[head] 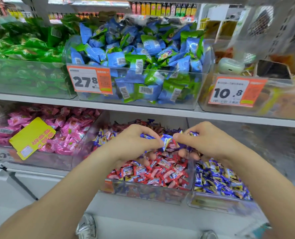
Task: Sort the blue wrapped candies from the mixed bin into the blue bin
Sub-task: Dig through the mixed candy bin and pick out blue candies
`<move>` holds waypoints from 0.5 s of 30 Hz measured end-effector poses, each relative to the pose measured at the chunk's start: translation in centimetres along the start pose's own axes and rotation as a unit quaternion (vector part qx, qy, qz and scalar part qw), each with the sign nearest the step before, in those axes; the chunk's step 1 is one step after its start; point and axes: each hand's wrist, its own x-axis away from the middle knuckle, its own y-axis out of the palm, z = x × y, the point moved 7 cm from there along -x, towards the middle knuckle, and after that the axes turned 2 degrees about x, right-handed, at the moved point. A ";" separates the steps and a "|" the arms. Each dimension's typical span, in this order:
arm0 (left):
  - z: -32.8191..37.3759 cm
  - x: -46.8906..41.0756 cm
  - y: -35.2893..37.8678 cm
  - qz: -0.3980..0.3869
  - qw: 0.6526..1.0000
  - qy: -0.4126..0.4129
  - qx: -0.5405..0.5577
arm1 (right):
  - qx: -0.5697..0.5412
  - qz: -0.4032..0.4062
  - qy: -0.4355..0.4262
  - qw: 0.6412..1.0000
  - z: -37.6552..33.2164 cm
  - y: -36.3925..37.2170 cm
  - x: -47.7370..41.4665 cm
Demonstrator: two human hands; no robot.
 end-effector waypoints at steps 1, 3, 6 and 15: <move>0.3 -0.3 1.3 -0.008 1.000 0.007 -0.004 | -0.055 0.002 0.030 0.998 1.4 -0.7 0.2; 1.2 -1.2 3.9 -0.010 1.000 0.027 -0.011 | -0.121 0.014 0.085 0.989 4.3 -1.9 0.4; 2.5 -2.5 7.5 0.010 0.995 0.056 -0.077 | -0.127 0.045 0.144 0.980 8.8 -3.6 0.7; 5.2 -6.4 17.1 0.005 0.911 0.243 -0.332 | -0.145 0.083 0.144 0.975 13.7 -8.0 1.6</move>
